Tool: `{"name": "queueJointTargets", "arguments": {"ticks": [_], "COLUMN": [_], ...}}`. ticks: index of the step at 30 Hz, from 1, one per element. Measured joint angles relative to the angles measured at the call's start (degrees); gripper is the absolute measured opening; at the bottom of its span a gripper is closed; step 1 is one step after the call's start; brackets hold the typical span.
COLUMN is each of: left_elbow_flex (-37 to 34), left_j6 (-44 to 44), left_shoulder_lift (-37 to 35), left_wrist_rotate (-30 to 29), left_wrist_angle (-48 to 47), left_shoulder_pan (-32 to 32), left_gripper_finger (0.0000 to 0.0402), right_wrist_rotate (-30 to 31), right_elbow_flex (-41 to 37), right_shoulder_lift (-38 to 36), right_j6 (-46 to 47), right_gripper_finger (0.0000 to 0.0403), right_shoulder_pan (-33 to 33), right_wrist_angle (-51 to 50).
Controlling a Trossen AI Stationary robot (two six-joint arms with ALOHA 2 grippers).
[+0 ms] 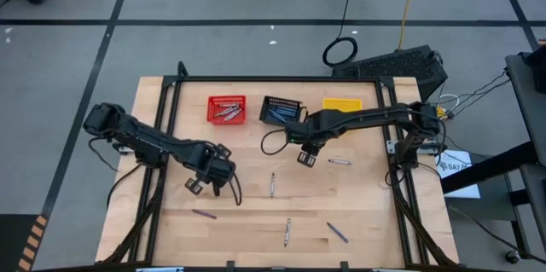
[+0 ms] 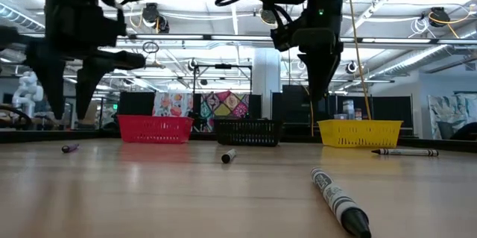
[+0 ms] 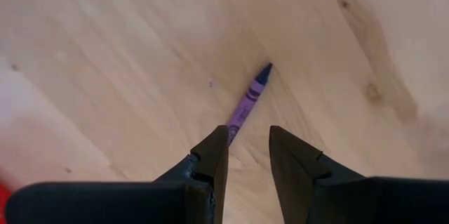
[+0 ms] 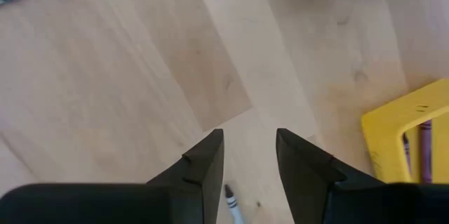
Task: Sort crayons
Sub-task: Put the violet crayon into the yellow bin
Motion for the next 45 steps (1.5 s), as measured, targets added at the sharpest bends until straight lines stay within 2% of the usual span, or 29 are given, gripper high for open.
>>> {"name": "queueJointTargets", "arguments": {"ticks": [6,12,19,28,36,40,45], "left_elbow_flex": [-2.3,-4.3,-7.2,-10.5,-10.3,-10.0,-10.0], "left_j6": [4.7,5.3,7.5,9.7,11.2,12.1,12.1], "left_shoulder_lift": [0.0,0.0,0.0,0.0,2.3,4.4,4.9], "left_wrist_rotate": [-0.3,-3.3,-3.2,-4.0,1.6,2.1,3.6], "left_wrist_angle": [2.8,6.9,6.8,12.3,12.3,12.0,12.0], "left_shoulder_pan": [-0.7,-0.3,0.5,2.9,6.3,6.5,6.6], "left_gripper_finger": [0.0096,0.0096,0.0096,0.0096,0.0095,0.0078,0.0027], "right_wrist_rotate": [0.0,0.0,0.0,0.0,0.0,0.0,-2.9], "right_elbow_flex": [0.0,0.0,0.0,0.0,0.0,0.0,0.0], "right_shoulder_lift": [0.0,0.0,0.0,0.0,0.0,0.0,0.0], "right_j6": [2.0,2.4,2.4,2.2,2.2,2.2,2.4], "right_gripper_finger": [0.0118,0.0118,0.0118,0.0118,0.0118,0.0118,0.0118], "right_shoulder_pan": [1.8,2.7,3.3,3.3,3.3,3.3,3.3], "right_wrist_angle": [-0.1,-0.5,-1.4,-1.4,-1.4,-1.4,-2.4]}}
